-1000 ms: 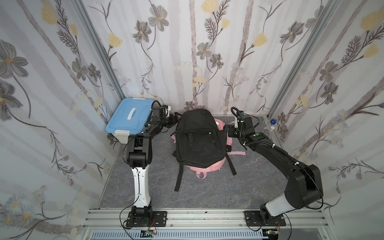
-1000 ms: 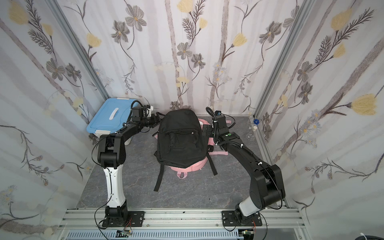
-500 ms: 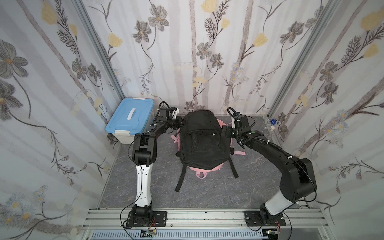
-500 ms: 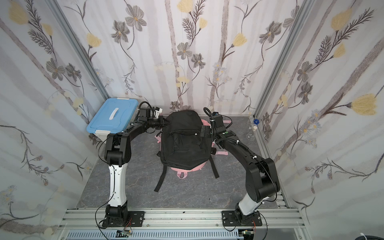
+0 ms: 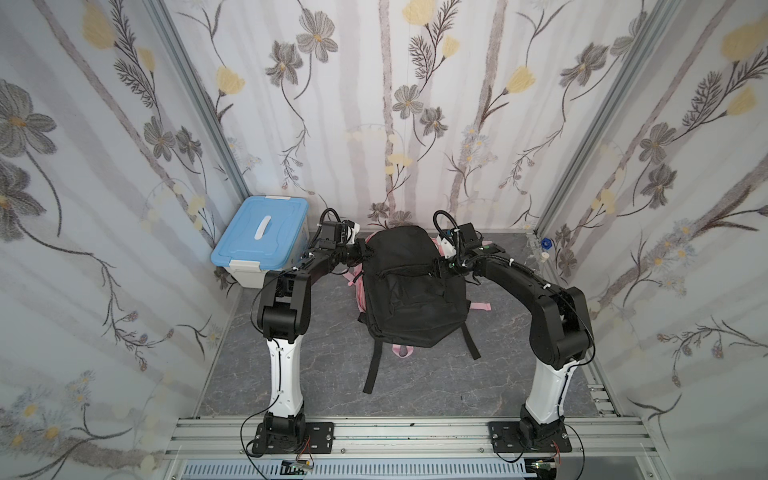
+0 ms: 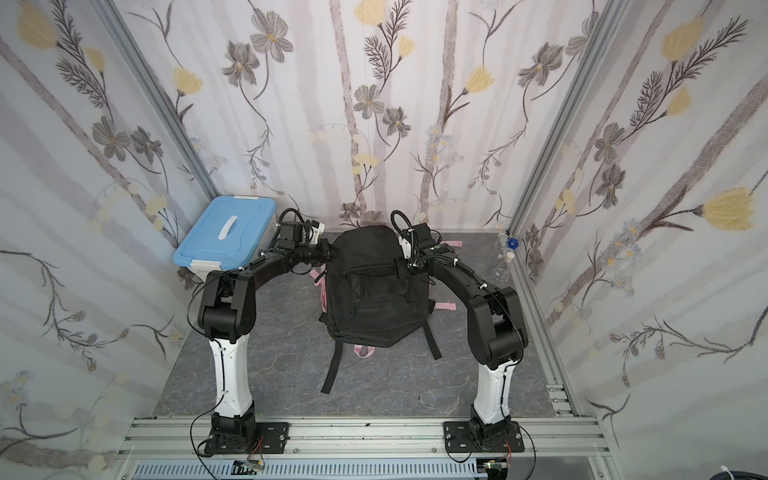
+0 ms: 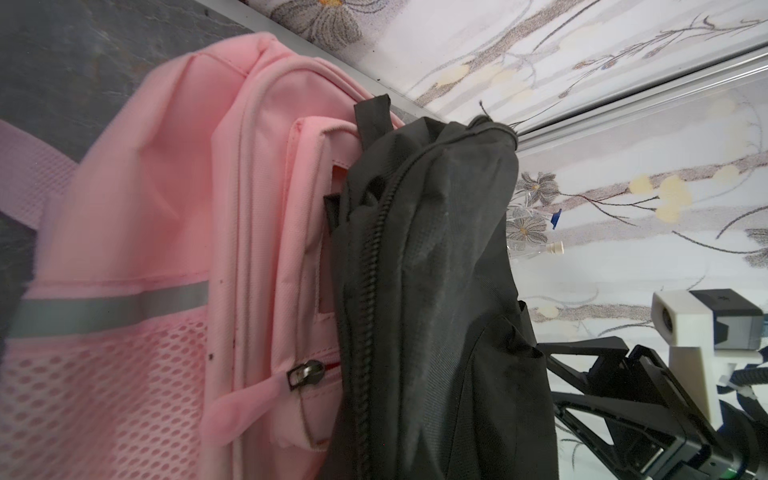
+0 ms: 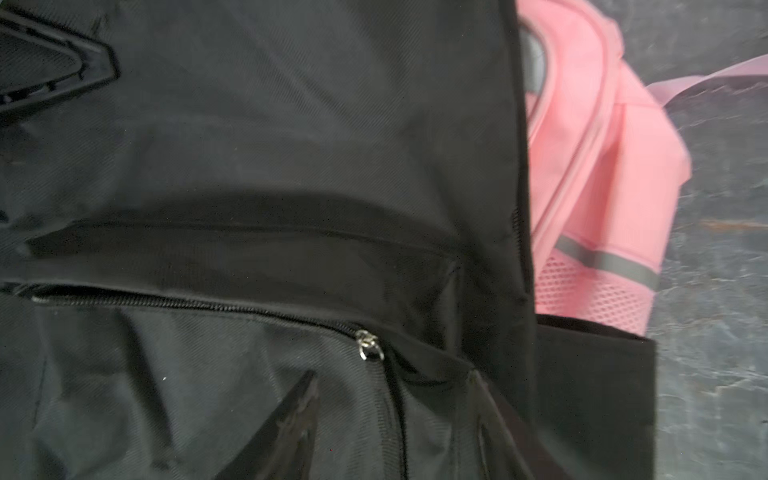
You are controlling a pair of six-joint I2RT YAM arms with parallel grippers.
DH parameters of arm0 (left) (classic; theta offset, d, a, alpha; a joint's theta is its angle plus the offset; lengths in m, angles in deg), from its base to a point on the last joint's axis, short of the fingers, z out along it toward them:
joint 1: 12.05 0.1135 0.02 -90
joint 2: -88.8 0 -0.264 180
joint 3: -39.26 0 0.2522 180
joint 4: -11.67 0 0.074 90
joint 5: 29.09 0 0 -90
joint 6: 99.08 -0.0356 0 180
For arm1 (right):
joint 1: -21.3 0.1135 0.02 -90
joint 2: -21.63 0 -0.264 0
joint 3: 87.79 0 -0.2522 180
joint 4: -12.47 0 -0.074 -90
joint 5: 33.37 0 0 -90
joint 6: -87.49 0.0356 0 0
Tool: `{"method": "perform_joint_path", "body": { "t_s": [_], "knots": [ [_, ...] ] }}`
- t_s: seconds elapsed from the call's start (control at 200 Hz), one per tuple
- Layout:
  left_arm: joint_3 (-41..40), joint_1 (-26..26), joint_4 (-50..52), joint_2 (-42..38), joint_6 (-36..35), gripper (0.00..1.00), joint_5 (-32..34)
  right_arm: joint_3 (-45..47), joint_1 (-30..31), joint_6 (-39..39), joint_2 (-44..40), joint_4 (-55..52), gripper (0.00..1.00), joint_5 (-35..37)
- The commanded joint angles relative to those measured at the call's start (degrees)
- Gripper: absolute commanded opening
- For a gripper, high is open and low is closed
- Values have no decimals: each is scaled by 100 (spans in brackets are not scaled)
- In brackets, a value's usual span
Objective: Zip up the backpack
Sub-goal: Zip the zipper on the backpack.
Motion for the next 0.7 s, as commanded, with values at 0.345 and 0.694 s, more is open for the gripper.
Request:
{"method": "perform_joint_path", "body": {
  "t_s": [0.345, 0.694],
  "knots": [
    [92, -17, 147, -36, -60, 0, 241, 441, 80, -192, -261, -112, 58, -231],
    [92, -17, 142, -18, -33, 0, 216, 298, 59, -282, 249, 7, 50, 104]
  ]
}}
